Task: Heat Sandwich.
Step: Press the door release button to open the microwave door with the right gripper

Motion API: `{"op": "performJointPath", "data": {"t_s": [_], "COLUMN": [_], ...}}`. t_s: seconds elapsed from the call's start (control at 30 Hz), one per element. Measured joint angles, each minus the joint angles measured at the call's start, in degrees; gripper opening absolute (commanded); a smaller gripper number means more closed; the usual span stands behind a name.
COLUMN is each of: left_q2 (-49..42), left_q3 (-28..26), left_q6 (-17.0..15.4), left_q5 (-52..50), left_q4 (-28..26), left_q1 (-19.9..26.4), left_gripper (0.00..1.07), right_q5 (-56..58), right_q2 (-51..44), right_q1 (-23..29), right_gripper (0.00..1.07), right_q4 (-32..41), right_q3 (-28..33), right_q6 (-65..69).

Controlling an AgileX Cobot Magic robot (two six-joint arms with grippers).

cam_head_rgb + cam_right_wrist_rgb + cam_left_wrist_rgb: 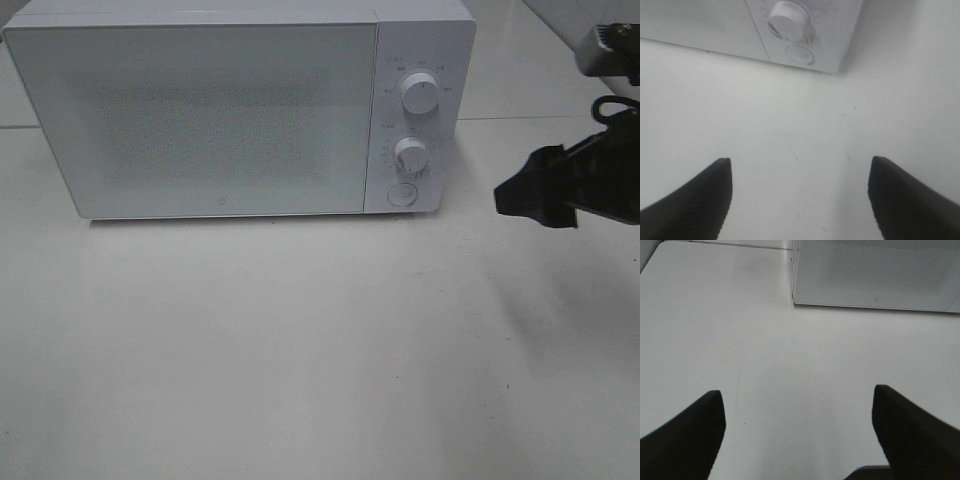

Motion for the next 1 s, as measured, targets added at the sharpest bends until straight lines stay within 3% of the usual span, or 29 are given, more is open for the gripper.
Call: {"op": "performJointPath", "data": {"t_s": [0.03, 0.07, 0.1, 0.17, 0.2, 0.33, 0.47, 0.7, 1.0], "left_q2": [0.0, 0.0, 0.0, 0.0, 0.0, 0.0, 0.0, 0.0, 0.0], "left_q3": [0.0, 0.0, 0.0, 0.0, 0.0, 0.0, 0.0, 0.0, 0.0], "left_q6": [0.0, 0.0, 0.0, 0.0, 0.0, 0.0, 0.0, 0.0, 0.0], "left_q5": [0.0, 0.0, 0.0, 0.0, 0.0, 0.0, 0.0, 0.0, 0.0], "left_q4": [0.0, 0.0, 0.0, 0.0, 0.0, 0.0, 0.0, 0.0, 0.0], "left_q1": [0.0, 0.0, 0.0, 0.0, 0.0, 0.0, 0.0, 0.0, 0.0], "left_gripper": [0.76, 0.76, 0.76, 0.76, 0.76, 0.76, 0.76, 0.76, 0.76], "right_q5": [2.23, 6.99, 6.99, 12.72, 19.77, 29.51, 37.76, 39.71, 40.68], "right_q2": [-0.63, -1.55, -1.55, -2.18, -2.81, -4.24, -8.71, -27.85, -50.48], "right_q1": [-1.09, -2.52, -2.52, -3.04, -3.09, -3.15, -3.15, -3.15, -3.15], "right_gripper": [0.74, 0.74, 0.74, 0.74, 0.74, 0.74, 0.74, 0.74, 0.74], "right_q4": [-4.3, -13.06, -13.06, -22.17, -30.19, -38.79, -40.51, -33.17, -30.48], "right_q3": [-0.4, -1.66, -1.66, -3.21, -4.58, -5.04, -3.09, 5.67, 6.88], "right_q6": [3.72, 11.52, 11.52, 20.63, 27.79, 35.24, 37.87, 38.79, 38.79]}}
